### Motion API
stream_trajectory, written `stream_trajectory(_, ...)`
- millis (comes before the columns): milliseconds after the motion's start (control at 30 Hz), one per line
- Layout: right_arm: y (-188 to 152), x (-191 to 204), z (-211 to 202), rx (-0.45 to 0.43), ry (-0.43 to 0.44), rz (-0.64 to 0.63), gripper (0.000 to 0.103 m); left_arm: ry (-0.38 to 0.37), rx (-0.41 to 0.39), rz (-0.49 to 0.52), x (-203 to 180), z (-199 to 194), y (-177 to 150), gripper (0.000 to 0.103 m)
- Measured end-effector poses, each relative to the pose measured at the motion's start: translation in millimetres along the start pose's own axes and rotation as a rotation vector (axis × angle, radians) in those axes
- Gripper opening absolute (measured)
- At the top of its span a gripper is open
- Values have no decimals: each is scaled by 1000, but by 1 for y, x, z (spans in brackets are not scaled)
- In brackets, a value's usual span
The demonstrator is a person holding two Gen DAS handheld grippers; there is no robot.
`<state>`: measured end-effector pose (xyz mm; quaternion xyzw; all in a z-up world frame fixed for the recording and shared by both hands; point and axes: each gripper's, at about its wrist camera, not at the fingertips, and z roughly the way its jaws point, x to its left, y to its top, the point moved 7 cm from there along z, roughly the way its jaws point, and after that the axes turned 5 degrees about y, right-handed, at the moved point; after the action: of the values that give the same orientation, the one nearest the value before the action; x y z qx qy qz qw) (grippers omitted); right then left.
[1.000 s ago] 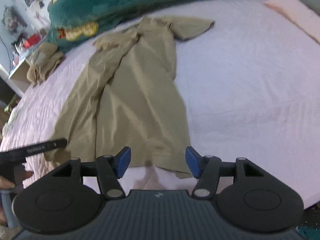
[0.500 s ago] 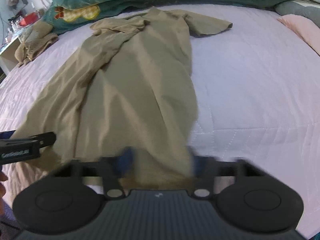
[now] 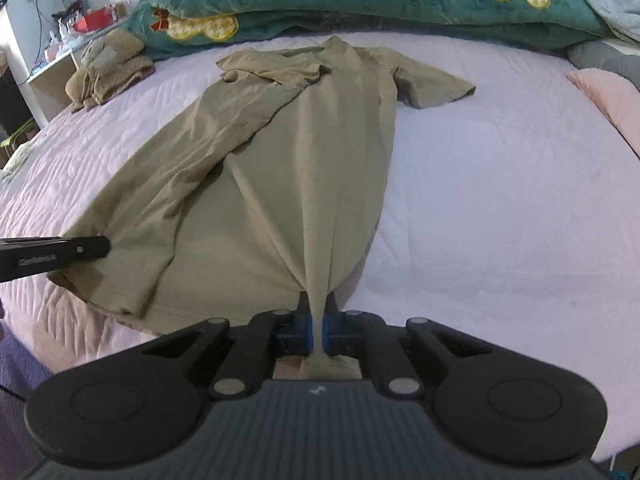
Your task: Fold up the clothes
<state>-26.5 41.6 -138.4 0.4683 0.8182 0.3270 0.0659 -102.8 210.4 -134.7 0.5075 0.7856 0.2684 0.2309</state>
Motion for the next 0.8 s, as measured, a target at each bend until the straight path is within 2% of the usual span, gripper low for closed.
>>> stream_trajectory(100, -16, -6, 13, 81, 28, 15, 8, 8, 59, -14, 13, 6, -18, 15)
stream_trajectory(200, -30, -16, 21, 127, 15, 49, 14, 21, 93, -33, 22, 0, -24, 26)
stream_trajectory(267, -30, -20, 14, 129, -10, 65, 25, 92, 93, -19, 28, -14, -23, 41)
stream_trajectory(333, -24, -24, 3, 102, -50, 59, 29, 169, 72, 1, 32, -32, -19, 46)
stream_trajectory(433, -1, -20, -17, -12, -45, 52, 36, 180, -12, 39, 21, -63, -3, 50)
stream_trajectory(467, 11, -15, -20, -48, -26, 46, 42, 152, -31, 54, 9, -69, 1, 53)
stream_trajectory(567, 50, -1, -19, -123, 11, 13, 45, 61, -75, 140, -36, -74, 7, 60)
stream_trajectory(633, 74, 7, -11, -143, 19, -8, 46, 69, -68, 221, -61, -60, 2, 60)
stream_trajectory(800, 106, 19, 13, -153, 73, 10, 49, 192, -19, 285, -79, -4, -8, 60)
